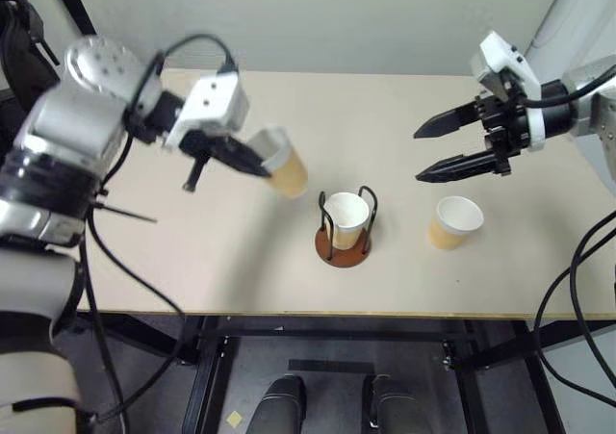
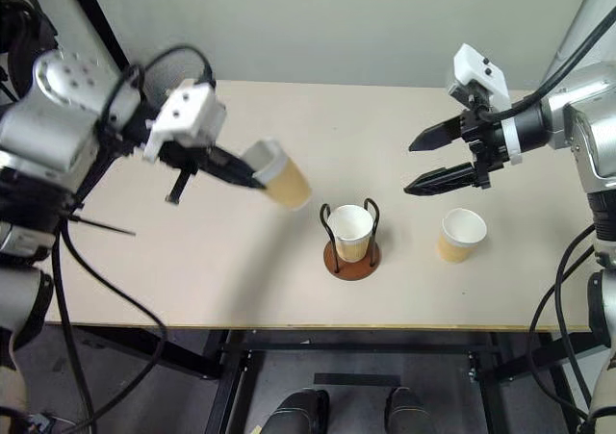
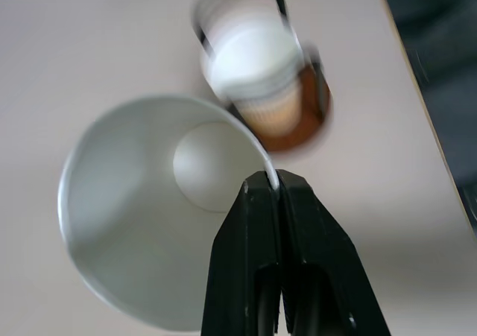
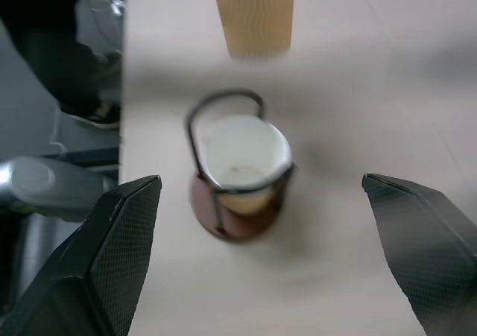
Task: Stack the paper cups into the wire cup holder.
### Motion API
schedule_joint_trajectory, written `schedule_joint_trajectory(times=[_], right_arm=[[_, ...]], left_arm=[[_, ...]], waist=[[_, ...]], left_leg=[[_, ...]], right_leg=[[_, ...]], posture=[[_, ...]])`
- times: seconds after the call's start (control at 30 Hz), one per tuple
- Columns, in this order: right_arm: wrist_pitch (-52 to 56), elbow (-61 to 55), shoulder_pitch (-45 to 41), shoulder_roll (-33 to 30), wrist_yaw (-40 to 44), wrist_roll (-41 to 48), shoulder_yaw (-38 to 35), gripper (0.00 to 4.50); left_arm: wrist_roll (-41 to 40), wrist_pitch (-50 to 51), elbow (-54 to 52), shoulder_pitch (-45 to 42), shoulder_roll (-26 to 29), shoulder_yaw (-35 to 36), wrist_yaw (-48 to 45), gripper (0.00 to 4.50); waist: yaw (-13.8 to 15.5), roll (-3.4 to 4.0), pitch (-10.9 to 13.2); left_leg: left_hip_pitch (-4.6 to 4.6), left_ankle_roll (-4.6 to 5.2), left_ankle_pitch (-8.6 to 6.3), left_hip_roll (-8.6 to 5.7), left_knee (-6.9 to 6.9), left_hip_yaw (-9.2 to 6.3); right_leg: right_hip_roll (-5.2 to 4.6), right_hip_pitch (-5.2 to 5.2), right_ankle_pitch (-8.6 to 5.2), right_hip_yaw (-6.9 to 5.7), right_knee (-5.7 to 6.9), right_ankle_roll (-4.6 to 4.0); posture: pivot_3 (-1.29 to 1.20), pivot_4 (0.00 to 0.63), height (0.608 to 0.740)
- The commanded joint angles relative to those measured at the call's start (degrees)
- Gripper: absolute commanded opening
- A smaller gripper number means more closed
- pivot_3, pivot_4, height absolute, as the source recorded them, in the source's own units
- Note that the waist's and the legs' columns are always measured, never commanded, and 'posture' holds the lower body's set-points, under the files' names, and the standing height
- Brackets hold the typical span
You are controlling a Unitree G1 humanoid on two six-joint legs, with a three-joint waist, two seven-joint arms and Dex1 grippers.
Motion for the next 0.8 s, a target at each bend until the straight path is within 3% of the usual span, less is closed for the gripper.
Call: schedule_joint_trajectory(times=[0.03,0.27,0.53,0.8], right_arm=[[-1.91,0.21,-0.11,-0.39,1.19,-1.83,-0.35,4.50],[2.62,-9.47,3.58,-1.59,-0.31,0.72,-4.18,4.50],[11.57,-23.42,9.07,-6.65,-5.68,6.13,-12.08,4.50],[17.10,-29.53,10.17,-10.21,-13.35,8.77,-17.86,4.50]], left_arm=[[-2.80,0.52,2.95,-5.87,-1.36,-0.92,-1.79,0.05],[-4.91,-2.36,10.21,-14.15,-7.50,-6.28,-1.79,0.05],[-5.93,-8.40,16.95,-17.64,-13.73,-12.95,-1.79,0.05],[-8.30,-12.02,19.40,-18.52,-18.46,-17.68,-1.79,0.05]], waist=[[-0.04,0.00,0.00],[-0.03,0.01,0.01],[0.46,0.00,0.02],[0.87,0.08,0.06]], left_leg=[[-0.01,0.01,-0.01,0.01,-0.01,0.00],[-0.07,0.06,-0.04,0.01,-0.05,0.02],[-0.30,0.21,-0.14,-0.05,0.11,-0.02],[-0.83,0.69,-0.58,-0.16,1.05,0.10]], right_leg=[[0.00,0.00,-0.01,0.00,-0.01,0.03],[0.00,0.03,-0.12,-0.01,-0.07,0.37],[-0.01,0.16,-0.03,0.02,-0.50,0.90],[-0.08,0.22,0.32,0.10,-0.91,1.43]], posture=[[0.00,0.150,0.740],[0.00,0.150,0.740],[0.00,0.150,0.740],[0.00,0.150,0.740]])
